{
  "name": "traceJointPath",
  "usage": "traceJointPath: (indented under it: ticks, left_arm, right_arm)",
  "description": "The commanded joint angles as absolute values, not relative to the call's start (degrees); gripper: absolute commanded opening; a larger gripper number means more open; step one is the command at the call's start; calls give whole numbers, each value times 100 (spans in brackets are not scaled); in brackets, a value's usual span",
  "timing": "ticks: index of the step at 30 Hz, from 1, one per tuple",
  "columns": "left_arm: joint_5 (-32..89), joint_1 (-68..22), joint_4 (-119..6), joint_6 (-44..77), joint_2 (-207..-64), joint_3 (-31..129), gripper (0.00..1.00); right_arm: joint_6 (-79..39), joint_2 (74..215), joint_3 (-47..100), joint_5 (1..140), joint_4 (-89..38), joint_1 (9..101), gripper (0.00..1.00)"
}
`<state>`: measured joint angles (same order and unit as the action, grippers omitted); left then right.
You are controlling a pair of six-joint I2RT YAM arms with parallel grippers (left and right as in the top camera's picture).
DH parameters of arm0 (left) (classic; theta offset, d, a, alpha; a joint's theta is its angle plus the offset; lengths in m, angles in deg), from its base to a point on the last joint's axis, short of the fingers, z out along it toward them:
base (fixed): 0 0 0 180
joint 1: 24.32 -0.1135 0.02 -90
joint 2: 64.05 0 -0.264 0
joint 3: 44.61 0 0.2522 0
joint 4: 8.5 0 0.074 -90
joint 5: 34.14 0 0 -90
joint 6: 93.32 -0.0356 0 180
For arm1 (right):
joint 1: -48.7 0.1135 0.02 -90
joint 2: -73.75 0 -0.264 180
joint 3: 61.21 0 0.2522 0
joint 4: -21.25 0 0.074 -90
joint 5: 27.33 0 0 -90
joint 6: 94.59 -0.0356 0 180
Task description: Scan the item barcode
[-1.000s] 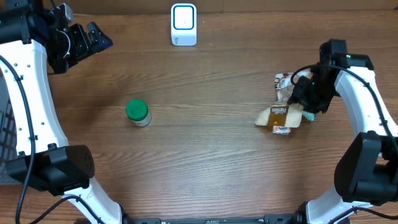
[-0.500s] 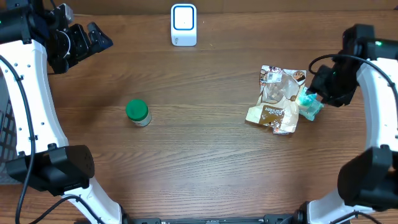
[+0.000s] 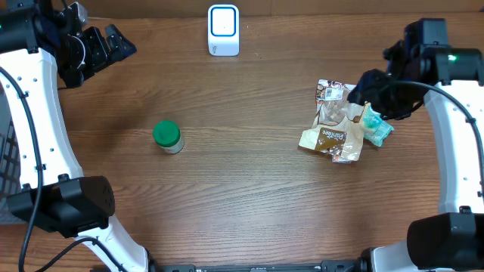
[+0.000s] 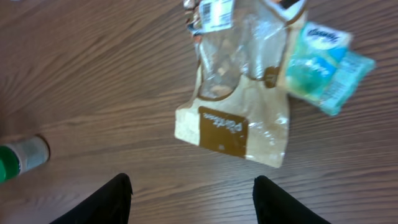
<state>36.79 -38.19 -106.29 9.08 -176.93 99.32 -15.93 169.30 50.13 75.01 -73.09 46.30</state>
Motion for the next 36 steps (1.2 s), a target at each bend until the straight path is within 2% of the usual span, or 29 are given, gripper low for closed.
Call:
traceJointPath:
  ticks: [1,3,4,5,6,7,11,17,25,33,36]
  left_arm:
    - [3633,-3816,-10804,1223,-17643,10012,99]
    - [3649,-3816,-11014,1116,-17643,10012,97]
    - [3695,-3808,-11115,906,-17643,10012,72]
    - [3859,-3788,-11246,648,-17645,10010,39]
    - [4121,-3777,-11353,611,-17645,9993,13]
    - [4648,-3766,-11491,821,-17645,9929,4]
    - [5767,-3764,-11543,1516,-17645,9435,4]
    - [5769,-3703,-10883,1413,-17645,7737,4]
    - [4549,-3618,-9353,-191,-17645,5833,5]
    - [4016,-3565,-7889,-250,-17645,4741,4]
    - [3590,-3480,-7714,-252,-17645,4612,4]
  right_arm:
    - [-1496,16901,4895,7735,-7180,4956,61]
    - [-1496,16901,4784,7778,-6964,5234,61]
    - [-1499,16901,4731,7781,-6876,5336,62]
    - [-1499,16901,4681,7781,-6796,5435,63]
    - [-1499,16901,4659,7781,-6754,5485,64]
    - [-1499,16914,4637,7781,-6693,5575,65]
    - [-1499,16934,4635,7778,-6566,5684,66]
    - [-1496,16934,4635,7774,-6566,5684,66]
    - [-1499,16938,4635,7601,-6566,5682,71]
    - [-1499,16986,4635,7603,-6614,5684,72]
    - [-1501,17017,4635,7603,-6629,5684,72]
